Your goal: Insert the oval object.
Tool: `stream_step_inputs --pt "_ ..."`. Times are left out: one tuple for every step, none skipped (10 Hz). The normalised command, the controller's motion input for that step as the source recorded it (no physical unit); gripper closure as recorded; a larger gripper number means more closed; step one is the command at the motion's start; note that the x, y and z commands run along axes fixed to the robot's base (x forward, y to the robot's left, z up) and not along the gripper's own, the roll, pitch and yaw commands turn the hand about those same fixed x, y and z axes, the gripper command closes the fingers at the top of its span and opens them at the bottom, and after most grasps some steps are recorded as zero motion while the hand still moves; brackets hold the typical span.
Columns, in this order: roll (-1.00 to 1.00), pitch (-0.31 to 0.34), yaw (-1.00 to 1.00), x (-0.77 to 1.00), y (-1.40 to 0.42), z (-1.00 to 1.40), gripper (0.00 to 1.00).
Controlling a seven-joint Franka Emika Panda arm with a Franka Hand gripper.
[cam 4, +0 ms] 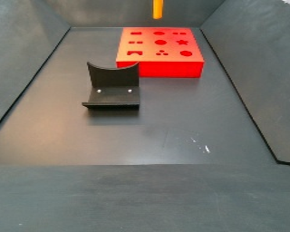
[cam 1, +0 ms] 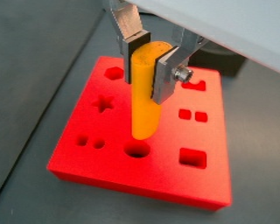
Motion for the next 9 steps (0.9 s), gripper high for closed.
stream_step_inputs --pt "0.00 -0.050 -1.00 0.01 0.00 -0.30 1.00" --pt "0.00 -0.043 -1.00 0.00 0.00 -0.23 1.00" --pt "0.00 -0.047 -1.00 0.00 0.00 -0.21 1.00" --pt "0.00 -0.060 -1.00 0.00 0.00 -0.13 1.00" --pt "0.00 -0.051 -1.00 0.00 -0.03 -0.09 1.00" --pt "0.00 -0.043 -1.00 0.00 -0.03 -0.09 1.00" --pt "0.00 -0.046 -1.00 0.00 -0.03 -0.09 1.00" --pt "0.00 -0.060 -1.00 0.00 -0.03 -0.11 1.00" --pt "0.00 -0.079 -1.00 0.00 -0.03 -0.11 1.00"
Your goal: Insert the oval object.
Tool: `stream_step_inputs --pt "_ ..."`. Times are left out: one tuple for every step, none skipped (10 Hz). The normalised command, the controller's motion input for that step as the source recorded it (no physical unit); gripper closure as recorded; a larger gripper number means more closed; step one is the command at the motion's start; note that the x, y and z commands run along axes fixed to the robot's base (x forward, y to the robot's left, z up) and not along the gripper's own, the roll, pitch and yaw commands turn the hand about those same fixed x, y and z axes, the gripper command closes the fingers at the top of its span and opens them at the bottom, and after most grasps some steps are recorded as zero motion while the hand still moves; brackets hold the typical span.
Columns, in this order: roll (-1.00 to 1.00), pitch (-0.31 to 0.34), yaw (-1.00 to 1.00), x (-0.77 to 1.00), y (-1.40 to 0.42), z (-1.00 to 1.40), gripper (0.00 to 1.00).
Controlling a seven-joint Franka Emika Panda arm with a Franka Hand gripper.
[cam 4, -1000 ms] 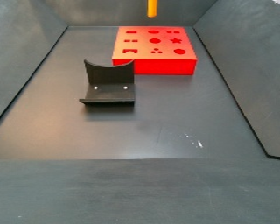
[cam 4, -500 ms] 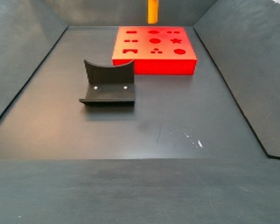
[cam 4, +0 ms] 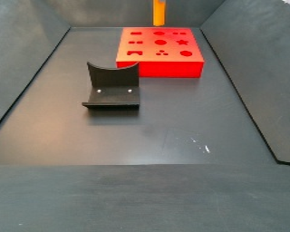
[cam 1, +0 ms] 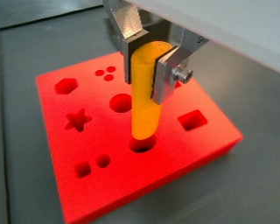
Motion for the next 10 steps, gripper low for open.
stream_step_inputs --pt "0.00 -0.074 -1.00 0.00 -0.03 -0.13 1.00" --pt "0.00 -0.054 -0.99 0.04 -0.03 -0.09 1.00" --pt "0.00 -0.027 -0.89 0.17 -0.03 -0.06 1.00" --pt "0.00 -0.027 -0.84 0.22 -0.03 -0.05 1.00" --pt "0.00 0.000 -0.29 0.27 0.00 -0.04 1.00" --pt "0.00 0.000 -0.11 0.06 0.00 0.00 1.00" --pt "0.01 0.000 -0.01 0.00 0.00 -0.06 1.00" --pt "0.03 -0.041 -0.28 0.00 -0.02 -0.33 1.00" --pt "0.03 -0.041 -0.34 0.00 -0.03 -0.32 1.00" --pt "0.04 -0.037 -0.39 0.00 -0.03 -0.30 1.00"
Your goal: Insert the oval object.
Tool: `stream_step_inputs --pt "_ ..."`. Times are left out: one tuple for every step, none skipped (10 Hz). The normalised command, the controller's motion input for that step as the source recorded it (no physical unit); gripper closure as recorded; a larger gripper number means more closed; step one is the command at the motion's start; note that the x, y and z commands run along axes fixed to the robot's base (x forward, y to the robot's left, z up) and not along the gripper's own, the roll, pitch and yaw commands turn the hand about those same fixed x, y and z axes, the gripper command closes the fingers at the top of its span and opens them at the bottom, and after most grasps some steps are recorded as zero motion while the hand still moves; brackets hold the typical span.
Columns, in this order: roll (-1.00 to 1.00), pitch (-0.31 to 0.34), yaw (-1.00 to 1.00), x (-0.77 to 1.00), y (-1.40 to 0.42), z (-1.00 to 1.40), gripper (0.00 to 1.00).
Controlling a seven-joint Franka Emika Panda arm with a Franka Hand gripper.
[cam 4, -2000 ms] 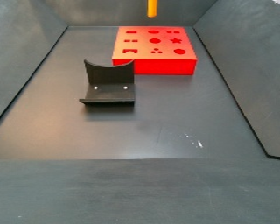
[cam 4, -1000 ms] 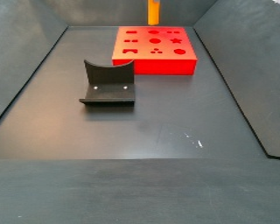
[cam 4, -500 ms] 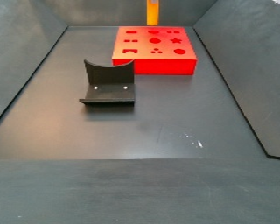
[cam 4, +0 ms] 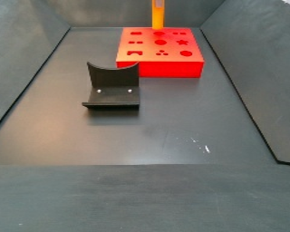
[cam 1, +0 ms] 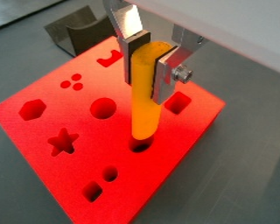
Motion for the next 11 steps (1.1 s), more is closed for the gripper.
stream_step_inputs --pt "0.06 -0.020 -0.42 0.00 -0.01 -0.27 1.00" --pt "0.06 -0.027 -0.42 0.00 -0.02 -0.23 1.00" --pt "0.06 -0.021 -0.42 0.00 -0.03 -0.21 1.00" --pt "0.06 0.000 -0.38 -0.03 -0.02 -0.15 1.00" --pt "0.00 -0.026 -0.23 0.01 -0.10 -0.08 1.00" --pt "0.00 -0.023 -0.05 0.01 -0.07 -0.08 1.00" --pt "0.00 -0.011 0.01 0.00 -0.11 -0.02 1.00" --pt "0.00 -0.047 0.13 -0.01 0.00 -0.08 1.00" --pt "0.00 -0.050 0.23 -0.03 0.00 -0.09 1.00" --pt "0.00 -0.044 0.37 -0.05 0.00 0.00 1.00" --pt "0.00 -0.037 0.45 0.00 0.00 0.00 1.00"
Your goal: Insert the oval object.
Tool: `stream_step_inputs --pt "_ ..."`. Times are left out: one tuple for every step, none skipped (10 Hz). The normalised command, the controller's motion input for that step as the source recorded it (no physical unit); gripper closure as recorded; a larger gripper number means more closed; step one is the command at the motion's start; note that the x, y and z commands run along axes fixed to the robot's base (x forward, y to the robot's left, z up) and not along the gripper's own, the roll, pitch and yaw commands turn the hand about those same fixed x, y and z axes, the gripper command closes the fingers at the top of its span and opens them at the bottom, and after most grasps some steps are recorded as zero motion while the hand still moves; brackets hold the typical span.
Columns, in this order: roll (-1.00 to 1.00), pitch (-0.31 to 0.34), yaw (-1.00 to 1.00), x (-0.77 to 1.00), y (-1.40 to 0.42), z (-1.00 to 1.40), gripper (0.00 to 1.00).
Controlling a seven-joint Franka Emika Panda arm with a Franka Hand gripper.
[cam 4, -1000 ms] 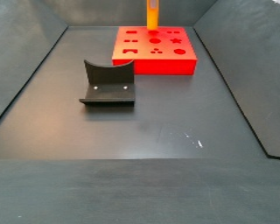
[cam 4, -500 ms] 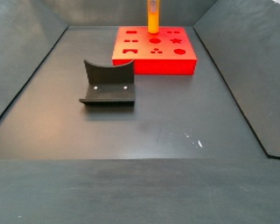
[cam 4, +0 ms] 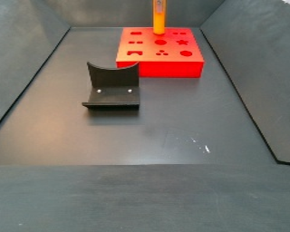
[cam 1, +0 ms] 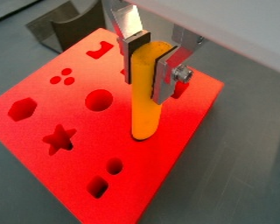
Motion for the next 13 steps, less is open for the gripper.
stream_step_inputs --pt "0.00 -0.027 0.42 0.00 0.00 0.00 1.00" --pt "0.00 0.000 0.26 0.00 0.00 0.00 1.00" --pt "0.00 0.000 0.08 0.08 0.05 0.00 1.00" --pt "0.00 0.000 0.00 0.05 0.08 0.00 1.00" --pt "0.00 0.000 -0.01 0.04 0.08 0.00 1.00" --pt "0.00 0.000 -0.02 0.00 0.04 -0.03 1.00" --pt "0.00 -0.040 0.00 -0.02 0.00 -0.13 1.00" --pt "0.00 -0.036 0.13 -0.02 0.00 -0.06 1.00" --pt "0.00 -0.010 0.15 0.00 -0.07 0.00 1.00" --pt "0.00 -0.006 0.15 0.00 -0.06 0.00 1.00" --pt "0.00 -0.016 0.17 0.00 -0.07 0.00 1.00" --pt "0.00 -0.024 0.15 0.00 -0.04 -0.03 1.00" --pt "0.00 -0.039 0.11 0.00 0.00 -0.07 1.00"
